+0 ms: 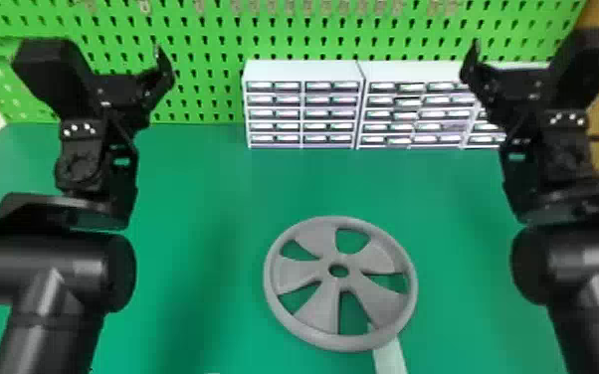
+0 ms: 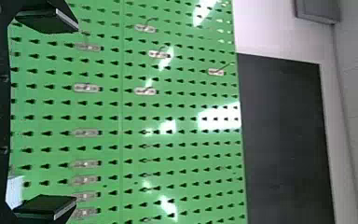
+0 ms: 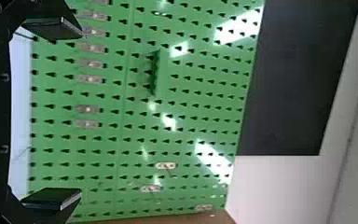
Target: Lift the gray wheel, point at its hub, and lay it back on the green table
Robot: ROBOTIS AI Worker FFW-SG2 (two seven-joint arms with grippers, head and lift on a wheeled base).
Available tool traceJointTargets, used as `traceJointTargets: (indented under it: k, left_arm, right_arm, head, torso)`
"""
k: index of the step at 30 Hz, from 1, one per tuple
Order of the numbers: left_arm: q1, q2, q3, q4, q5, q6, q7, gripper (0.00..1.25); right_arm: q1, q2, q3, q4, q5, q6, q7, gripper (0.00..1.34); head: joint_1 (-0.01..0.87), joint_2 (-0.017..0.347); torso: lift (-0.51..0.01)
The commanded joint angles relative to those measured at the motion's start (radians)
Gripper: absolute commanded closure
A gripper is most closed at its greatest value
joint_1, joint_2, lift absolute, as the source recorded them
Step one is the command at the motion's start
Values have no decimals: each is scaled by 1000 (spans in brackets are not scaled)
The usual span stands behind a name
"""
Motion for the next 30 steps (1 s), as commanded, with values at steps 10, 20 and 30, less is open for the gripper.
traceJointTargets:
  k: [10, 20, 30]
  left_arm:
    - [79, 0, 9, 35, 32, 29, -2, -2]
    - [151, -18, 20, 35, 32, 8, -4, -2]
    - [220, -18, 14, 35, 40, 3, -4, -2]
  right_arm:
    - [110, 23, -32, 3, -4, 29, 1, 122]
    - [174, 7, -23, -3, -29, 38, 1, 128]
    - [234, 16, -28, -6, -29, 41, 1, 128]
  head:
    - [692, 48]
    - [692, 48]
    - [692, 48]
  torso:
    - [-93]
    - [-93]
    - [-93]
